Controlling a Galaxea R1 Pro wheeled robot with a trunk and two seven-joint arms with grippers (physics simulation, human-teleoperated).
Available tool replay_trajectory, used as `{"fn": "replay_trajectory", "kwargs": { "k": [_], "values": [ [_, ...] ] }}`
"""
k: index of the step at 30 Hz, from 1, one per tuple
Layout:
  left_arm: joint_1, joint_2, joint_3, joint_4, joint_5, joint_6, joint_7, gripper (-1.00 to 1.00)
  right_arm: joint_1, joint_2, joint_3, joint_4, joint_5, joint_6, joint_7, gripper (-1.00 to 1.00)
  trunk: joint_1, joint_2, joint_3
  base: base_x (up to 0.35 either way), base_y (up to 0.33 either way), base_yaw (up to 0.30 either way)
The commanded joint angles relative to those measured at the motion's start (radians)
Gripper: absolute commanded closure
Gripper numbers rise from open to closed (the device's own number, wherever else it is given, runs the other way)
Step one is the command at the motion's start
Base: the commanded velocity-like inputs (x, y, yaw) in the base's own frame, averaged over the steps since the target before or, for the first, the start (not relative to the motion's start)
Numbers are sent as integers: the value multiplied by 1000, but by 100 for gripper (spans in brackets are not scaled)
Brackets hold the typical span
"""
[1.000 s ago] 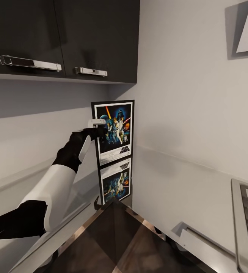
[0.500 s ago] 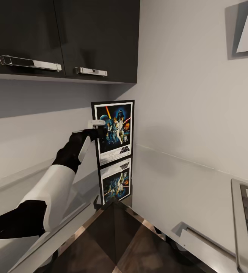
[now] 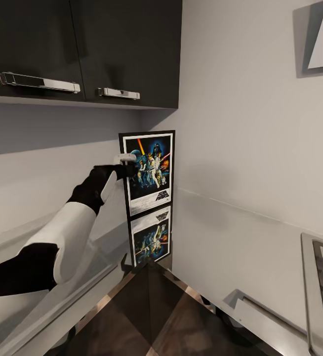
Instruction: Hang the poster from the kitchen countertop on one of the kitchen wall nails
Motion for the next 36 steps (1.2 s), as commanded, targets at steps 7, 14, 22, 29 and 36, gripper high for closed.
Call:
{"fn": "replay_trajectory", "kwargs": {
  "k": [7, 14, 22, 29, 36],
  "values": [
    [-2, -1, 0, -4, 4, 5, -34, -100, -2, 0, 1, 4, 1, -7, 0, -100, 0, -1, -1, 0, 0, 0],
    [-2, -1, 0, -4, 5, 5, -68, -100, -2, 0, 1, 4, 1, -7, 0, -100, 0, -1, -1, 0, 0, 0],
    [-2, -1, -1, -4, 5, 4, -72, 100, -2, 0, 1, 4, 1, -7, 0, -100, 0, -1, -1, 0, 0, 0],
    [-2, -1, 0, -5, 6, 3, -73, 100, -2, 0, 1, 4, 1, -8, 0, -100, 0, -1, -1, 0, 0, 0],
    [-2, -1, 0, -8, 6, 2, -73, 100, -2, 0, 1, 4, 1, -8, 0, -100, 0, -1, -1, 0, 0, 0]
  ]
}}
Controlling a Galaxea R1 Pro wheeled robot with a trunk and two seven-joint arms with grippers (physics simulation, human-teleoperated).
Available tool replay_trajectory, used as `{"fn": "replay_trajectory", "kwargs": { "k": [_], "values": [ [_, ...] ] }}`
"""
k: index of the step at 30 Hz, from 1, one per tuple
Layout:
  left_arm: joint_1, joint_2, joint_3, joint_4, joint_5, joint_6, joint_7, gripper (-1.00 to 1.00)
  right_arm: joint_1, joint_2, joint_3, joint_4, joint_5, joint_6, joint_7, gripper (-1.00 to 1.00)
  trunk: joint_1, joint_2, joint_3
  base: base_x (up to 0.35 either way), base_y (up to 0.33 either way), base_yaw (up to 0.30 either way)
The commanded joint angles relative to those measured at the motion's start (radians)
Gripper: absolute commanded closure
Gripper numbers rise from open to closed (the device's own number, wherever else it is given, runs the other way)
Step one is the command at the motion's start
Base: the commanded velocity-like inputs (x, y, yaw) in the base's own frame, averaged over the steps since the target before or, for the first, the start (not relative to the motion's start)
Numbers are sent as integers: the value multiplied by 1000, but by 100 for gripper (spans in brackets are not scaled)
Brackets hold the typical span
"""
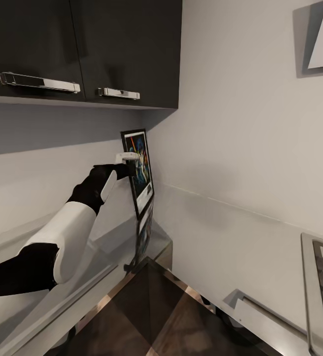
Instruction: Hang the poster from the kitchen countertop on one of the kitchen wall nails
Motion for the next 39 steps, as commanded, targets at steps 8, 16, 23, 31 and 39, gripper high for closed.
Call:
{"fn": "replay_trajectory", "kwargs": {
  "k": [8, 16, 23, 31, 39],
  "values": [
    [-1, 0, 1, -9, -3, 4, -3, 100, -2, 0, 1, 4, 1, -7, 0, -100, 0, -1, -1, 0, 0, 0],
    [-1, 1, 12, -138, -3, 7, -4, 100, -2, 0, 2, 4, 1, -7, 0, -100, 0, -1, -1, 0, 0, 0],
    [-1, 1, 13, -140, -3, 8, -4, 100, -2, 0, 2, 4, 2, -7, 1, -100, 0, -1, -1, -144, 0, 0],
    [-1, 1, 12, -141, -3, 7, -4, 100, -2, -2, 1, 4, 1, -8, 0, -100, 0, -1, -1, -321, 0, 0],
    [-1, 1, 12, -141, -3, 7, -4, 100, -2, -2, 1, 3, 1, -8, 0, -100, 0, -1, -1, -338, 0, 0]
  ]
}}
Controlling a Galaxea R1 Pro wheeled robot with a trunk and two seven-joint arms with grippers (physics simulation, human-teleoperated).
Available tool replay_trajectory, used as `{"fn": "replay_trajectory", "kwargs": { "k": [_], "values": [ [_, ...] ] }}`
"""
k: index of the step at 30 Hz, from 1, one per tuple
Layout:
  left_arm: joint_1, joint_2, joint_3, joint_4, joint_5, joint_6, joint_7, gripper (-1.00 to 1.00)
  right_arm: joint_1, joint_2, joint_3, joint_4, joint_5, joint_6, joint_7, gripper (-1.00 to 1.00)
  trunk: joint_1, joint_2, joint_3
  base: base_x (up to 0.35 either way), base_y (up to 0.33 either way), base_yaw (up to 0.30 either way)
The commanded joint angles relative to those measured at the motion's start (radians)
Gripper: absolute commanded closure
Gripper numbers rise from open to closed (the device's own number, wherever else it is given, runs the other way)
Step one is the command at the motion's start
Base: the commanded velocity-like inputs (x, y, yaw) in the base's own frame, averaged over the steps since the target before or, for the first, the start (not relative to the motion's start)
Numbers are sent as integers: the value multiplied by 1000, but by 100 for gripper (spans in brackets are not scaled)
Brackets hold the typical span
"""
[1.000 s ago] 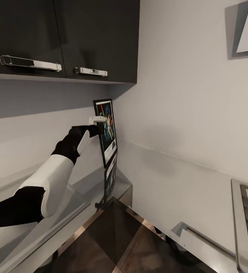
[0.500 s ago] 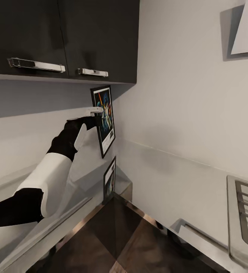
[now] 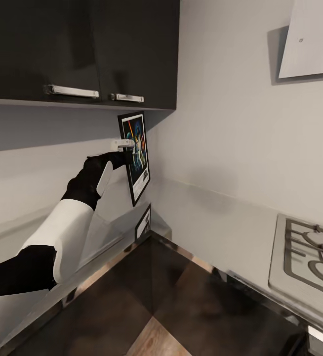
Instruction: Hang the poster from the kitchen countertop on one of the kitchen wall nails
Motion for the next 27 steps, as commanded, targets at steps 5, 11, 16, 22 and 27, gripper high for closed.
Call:
{"fn": "replay_trajectory", "kwargs": {
  "k": [5, 11, 16, 22, 27],
  "values": [
    [-1, -1, 2, -1, 1, 6, -2, 100, -2, 0, 1, 3, 1, -7, 0, -100, -1, -1, -1, -339, 0, 0],
    [-1, -3, 1, -1, 1, 6, -3, 100, -2, 0, 1, 3, 1, -7, 0, -100, -1, -1, -1, -340, 0, 0],
    [-1, -4, 0, -1, 1, 6, -3, 100, -2, 0, 1, 3, 1, -8, 0, -100, -1, -1, -1, -340, 0, 0],
    [-1, -5, 1, -1, 1, 5, -3, 100, -2, -1, 1, 3, 1, -9, 0, -100, -1, -1, -1, -340, 0, 0],
    [-1, -5, 2, -2, 1, 6, -3, 100, -2, -1, 0, 3, 0, -9, 0, -100, -1, -1, -1, -340, 0, 0]
  ]
}}
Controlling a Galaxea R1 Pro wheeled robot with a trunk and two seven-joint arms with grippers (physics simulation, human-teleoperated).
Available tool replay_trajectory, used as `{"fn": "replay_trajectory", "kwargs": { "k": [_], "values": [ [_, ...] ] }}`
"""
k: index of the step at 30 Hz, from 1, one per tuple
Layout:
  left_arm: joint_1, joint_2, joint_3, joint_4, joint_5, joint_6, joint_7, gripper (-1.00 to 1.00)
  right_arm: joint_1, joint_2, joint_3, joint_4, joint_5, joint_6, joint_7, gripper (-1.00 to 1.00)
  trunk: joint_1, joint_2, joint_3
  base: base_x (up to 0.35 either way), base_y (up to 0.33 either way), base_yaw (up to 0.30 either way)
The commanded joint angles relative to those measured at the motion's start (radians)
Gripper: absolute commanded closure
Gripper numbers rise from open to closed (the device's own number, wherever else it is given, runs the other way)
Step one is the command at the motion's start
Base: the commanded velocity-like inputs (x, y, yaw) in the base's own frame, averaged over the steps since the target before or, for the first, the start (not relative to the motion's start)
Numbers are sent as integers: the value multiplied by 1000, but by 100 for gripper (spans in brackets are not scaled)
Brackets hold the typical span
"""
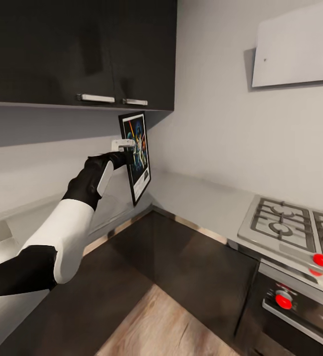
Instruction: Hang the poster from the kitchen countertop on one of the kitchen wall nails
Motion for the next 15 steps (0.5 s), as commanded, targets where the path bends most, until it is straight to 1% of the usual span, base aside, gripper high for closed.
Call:
{"fn": "replay_trajectory", "kwargs": {
  "k": [1, 11, 12, 15],
  "values": [
    [-1, -1, 2, -1, 1, 6, -2, 100, -2, 0, 1, 3, 1, -7, 0, -100, -1, -1, -1, -341, 0, 0],
    [-1, -2, 2, 0, 2, 6, -2, 100, -2, -2, -1, 1, 0, -8, 0, -100, -1, -1, -1, -341, 0, 0],
    [-1, -2, 2, 1, 2, 6, -2, 100, -3, -8, -3, -1, -1, -8, -1, -100, -1, -1, -1, -341, 0, 0],
    [-1, -2, 2, 1, 2, 6, -2, 100, -3, -14, -4, -13, -2, -8, -1, -100, -1, -1, -1, -340, 0, 0]
  ]
}}
